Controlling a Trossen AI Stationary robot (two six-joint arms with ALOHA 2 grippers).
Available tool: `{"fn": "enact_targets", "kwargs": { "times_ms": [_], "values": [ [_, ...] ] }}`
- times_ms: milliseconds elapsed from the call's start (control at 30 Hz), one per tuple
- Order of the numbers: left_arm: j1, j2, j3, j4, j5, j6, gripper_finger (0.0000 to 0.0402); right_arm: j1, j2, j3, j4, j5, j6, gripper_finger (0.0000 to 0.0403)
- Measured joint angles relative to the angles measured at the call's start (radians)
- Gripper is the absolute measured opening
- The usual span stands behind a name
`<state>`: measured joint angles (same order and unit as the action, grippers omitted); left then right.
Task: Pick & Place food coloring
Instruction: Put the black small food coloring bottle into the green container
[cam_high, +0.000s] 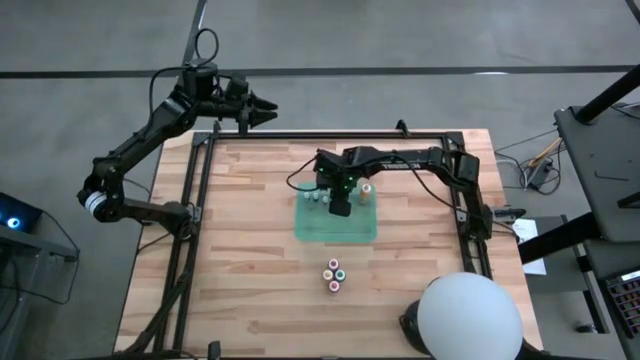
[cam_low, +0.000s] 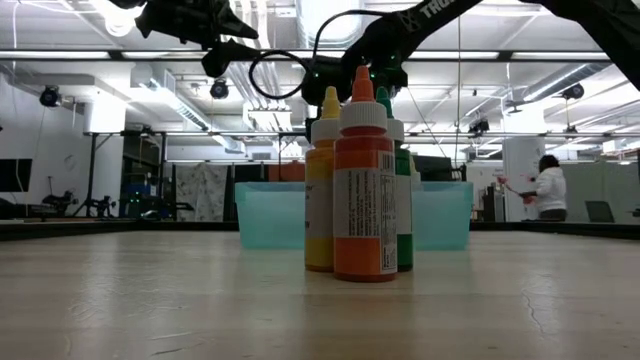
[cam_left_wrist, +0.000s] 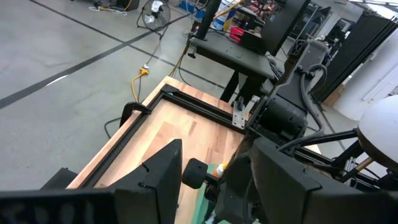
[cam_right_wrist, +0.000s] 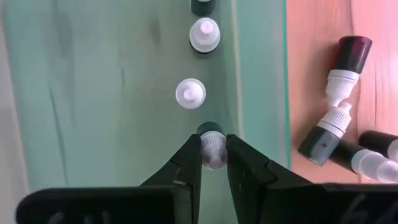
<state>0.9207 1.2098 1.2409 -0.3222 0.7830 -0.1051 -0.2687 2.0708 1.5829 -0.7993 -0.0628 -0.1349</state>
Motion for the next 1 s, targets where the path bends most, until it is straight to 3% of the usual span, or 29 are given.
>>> {"fn": "enact_targets", "kwargs": {
  "times_ms": [567,1000],
  "values": [
    [0.0,0.0,-0.001,0.0,0.0,0.0,0.0163,-0.002,0.036,0.002,0.003,-0.024,0.004,0.0051],
    [0.0,0.0,-0.001,0.0,0.0,0.0,0.0163,-0.002,0.036,0.001,-0.01,-0.024,0.0,0.0127]
  ]
}}
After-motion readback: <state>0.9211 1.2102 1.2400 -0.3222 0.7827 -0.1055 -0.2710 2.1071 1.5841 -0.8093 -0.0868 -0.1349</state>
